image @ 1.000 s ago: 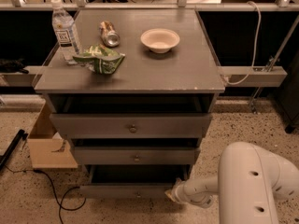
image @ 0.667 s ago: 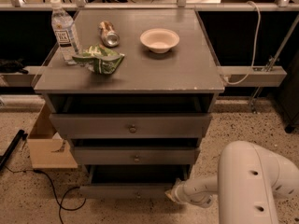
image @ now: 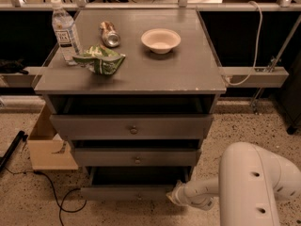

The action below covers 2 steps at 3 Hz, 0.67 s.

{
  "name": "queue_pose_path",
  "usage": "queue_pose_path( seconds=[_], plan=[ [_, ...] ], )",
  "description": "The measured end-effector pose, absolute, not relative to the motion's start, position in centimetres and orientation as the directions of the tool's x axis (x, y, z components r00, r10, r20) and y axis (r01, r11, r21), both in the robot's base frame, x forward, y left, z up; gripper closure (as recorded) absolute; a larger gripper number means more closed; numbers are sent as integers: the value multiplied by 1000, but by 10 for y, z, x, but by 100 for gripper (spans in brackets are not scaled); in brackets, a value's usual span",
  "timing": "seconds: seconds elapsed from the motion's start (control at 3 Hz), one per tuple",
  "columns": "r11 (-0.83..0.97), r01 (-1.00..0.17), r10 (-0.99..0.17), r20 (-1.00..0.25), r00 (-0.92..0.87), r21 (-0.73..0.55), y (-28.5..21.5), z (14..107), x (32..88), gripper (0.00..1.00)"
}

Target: Open bottom drawer

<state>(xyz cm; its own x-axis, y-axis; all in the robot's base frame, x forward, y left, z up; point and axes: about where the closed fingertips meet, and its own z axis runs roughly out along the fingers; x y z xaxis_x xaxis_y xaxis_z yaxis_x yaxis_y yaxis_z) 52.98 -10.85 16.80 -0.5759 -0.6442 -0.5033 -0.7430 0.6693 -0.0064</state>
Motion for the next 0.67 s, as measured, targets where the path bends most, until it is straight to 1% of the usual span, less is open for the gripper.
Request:
queue_pose_path(
  seconds=[0.33,0.67],
  plan=[
    [669,-743,-644,-503,-576,-6,-108,168,530,31],
    [655,-756,-646,-509,-569,14,-104,165,519,1]
  ],
)
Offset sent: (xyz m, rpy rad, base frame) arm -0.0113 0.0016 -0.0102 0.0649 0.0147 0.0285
